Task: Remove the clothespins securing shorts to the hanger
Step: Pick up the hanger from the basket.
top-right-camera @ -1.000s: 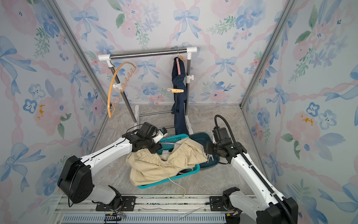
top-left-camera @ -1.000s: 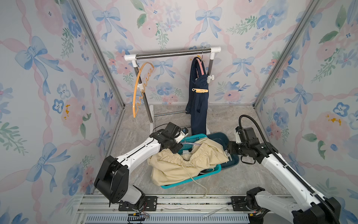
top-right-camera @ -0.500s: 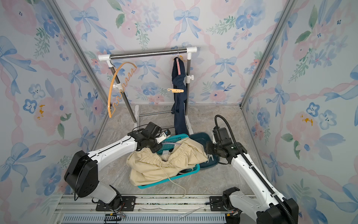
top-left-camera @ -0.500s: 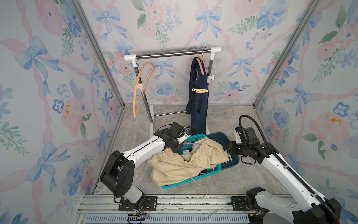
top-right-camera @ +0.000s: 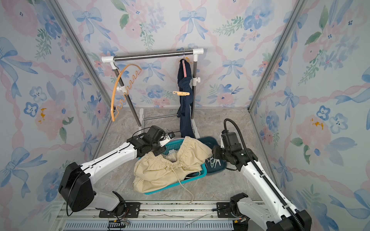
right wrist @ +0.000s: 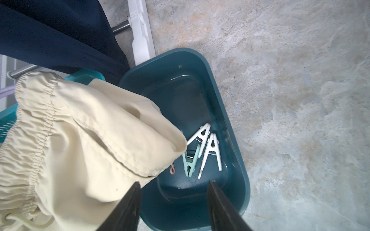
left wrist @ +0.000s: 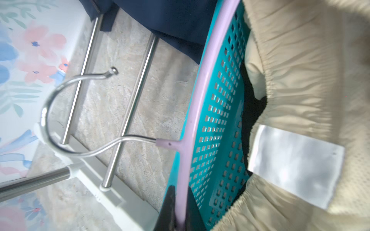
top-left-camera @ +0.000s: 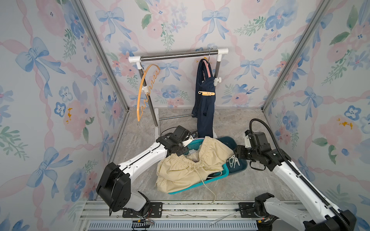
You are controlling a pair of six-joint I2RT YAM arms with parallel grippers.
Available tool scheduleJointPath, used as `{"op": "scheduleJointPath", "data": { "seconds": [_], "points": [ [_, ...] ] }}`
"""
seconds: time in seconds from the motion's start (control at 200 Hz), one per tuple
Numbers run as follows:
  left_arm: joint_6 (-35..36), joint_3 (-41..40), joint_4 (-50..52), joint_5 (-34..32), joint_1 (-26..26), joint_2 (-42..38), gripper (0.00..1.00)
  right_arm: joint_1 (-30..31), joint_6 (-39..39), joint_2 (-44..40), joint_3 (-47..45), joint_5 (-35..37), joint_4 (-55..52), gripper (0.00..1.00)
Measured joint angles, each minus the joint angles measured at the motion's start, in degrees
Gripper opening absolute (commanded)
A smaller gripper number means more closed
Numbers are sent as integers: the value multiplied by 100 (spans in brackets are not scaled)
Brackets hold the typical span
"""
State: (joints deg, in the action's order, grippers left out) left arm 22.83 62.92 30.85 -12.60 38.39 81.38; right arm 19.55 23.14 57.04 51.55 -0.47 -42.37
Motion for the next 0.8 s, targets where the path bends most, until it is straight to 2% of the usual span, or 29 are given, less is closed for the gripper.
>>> {"op": "scheduleJointPath", "data": {
  "seconds": [0.065, 0.28, 0.5, 0.635, 0.795],
  "points": [
    [66, 0, 0, -243, 107, -192, 0, 9, 4, -83, 15, -4, -11, 55],
    [424, -2, 0, -1239, 487, -1032, 0, 291, 94, -411, 289, -15, -37, 55],
    [1108, -4, -149, -2214, 737, -1899, 0, 1222, 179, -555, 835, 310, -37, 55],
    [1513, 103, -282, -2387, 737, -2352, 0, 1749, 173, -555, 1207, 590, -22, 55],
    [2070, 634, -446, -2341, 737, -2608, 0, 1917, 170, -501, 1453, 728, 31, 55]
  ]
}}
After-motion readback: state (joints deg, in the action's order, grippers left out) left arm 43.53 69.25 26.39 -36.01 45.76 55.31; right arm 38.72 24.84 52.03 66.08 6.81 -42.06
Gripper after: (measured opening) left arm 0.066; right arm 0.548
